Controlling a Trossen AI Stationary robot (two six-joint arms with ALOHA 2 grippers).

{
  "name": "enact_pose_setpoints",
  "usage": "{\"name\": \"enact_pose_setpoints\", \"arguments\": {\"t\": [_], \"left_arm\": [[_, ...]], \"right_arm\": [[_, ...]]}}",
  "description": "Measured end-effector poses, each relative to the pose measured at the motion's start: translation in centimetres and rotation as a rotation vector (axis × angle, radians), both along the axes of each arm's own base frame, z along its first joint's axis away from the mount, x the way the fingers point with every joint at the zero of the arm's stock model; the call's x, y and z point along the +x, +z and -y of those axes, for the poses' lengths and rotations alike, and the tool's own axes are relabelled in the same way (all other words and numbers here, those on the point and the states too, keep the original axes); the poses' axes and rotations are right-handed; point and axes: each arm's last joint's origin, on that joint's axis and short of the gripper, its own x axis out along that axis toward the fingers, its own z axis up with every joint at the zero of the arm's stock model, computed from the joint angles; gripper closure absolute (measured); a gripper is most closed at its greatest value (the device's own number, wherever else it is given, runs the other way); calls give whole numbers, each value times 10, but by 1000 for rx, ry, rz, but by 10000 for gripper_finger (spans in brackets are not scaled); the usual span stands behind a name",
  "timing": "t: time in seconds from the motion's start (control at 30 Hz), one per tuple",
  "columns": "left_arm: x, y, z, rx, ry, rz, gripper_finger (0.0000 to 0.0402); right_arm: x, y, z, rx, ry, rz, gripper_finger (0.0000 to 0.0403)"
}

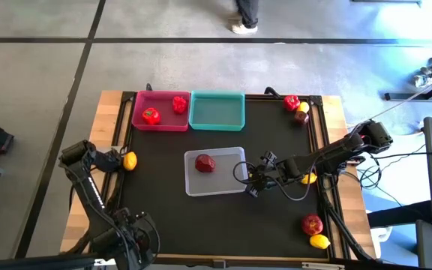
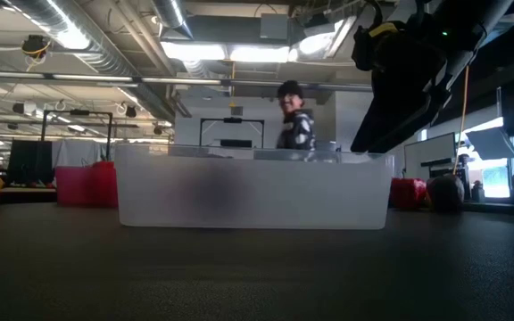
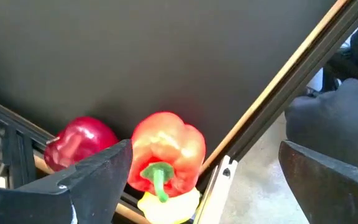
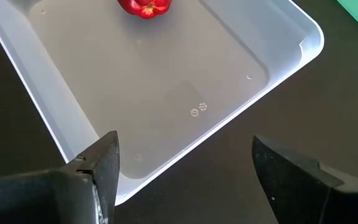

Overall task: Sort produce into baskets
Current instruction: Put the red bell pepper into the red bin

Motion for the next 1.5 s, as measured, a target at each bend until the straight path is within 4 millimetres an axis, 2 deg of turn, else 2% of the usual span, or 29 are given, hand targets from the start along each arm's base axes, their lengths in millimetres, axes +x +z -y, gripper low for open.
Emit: {"name": "enact_pose_setpoints", "arguments": {"t": [0.47,0.8,1.17,1.5], "left_arm": [[-30,0,9,38,175,-76,6],[-34,0,10,44,201,-81,6],[-38,-30,8,52,165,-135,6],[-39,-47,5,63,127,-129,6]], "right_arm": [[0,0,0,-1,4,2,111],[2,1,-1,-4,19,16,111],[2,1,-1,-10,17,19,111],[2,1,0,-12,17,21,111]]}}
